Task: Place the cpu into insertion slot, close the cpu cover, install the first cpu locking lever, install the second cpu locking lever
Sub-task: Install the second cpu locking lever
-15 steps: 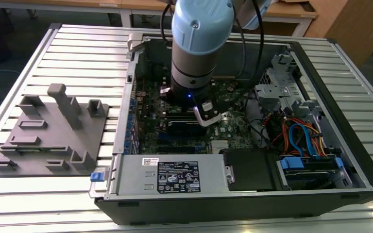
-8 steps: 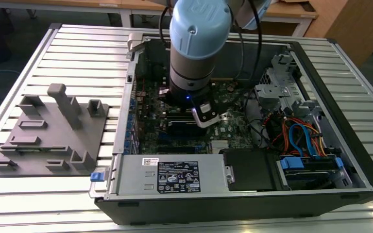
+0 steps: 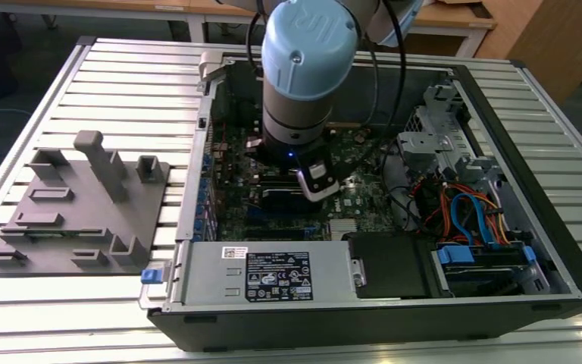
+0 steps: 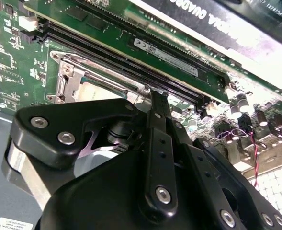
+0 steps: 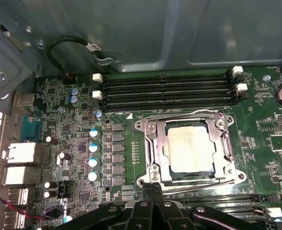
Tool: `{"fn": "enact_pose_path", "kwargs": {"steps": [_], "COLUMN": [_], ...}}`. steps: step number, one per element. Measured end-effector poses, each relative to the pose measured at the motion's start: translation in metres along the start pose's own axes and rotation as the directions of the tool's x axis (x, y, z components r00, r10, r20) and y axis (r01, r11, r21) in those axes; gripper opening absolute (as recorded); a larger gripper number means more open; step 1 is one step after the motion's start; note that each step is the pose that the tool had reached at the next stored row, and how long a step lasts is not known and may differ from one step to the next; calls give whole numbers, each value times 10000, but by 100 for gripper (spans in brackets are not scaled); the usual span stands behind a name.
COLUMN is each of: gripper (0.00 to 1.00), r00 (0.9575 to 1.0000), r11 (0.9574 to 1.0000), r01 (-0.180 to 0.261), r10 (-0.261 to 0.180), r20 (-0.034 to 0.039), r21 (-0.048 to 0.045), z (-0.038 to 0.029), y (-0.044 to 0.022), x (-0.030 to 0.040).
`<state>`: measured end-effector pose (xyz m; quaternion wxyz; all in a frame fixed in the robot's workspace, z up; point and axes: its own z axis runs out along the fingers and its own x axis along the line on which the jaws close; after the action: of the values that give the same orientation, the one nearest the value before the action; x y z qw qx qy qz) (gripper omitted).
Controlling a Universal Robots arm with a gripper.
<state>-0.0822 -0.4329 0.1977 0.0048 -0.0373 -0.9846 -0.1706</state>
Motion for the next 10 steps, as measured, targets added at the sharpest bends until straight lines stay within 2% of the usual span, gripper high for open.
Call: {"fn": "enact_pose_path", "kwargs": {"steps": [10], "gripper": [10], "r00": [10000], "r11": [9998], "r01": [2], "r10": [-2], "r20": [-15], "r21": [-183], "z": [53], "y": [-20], "x": [8]}}
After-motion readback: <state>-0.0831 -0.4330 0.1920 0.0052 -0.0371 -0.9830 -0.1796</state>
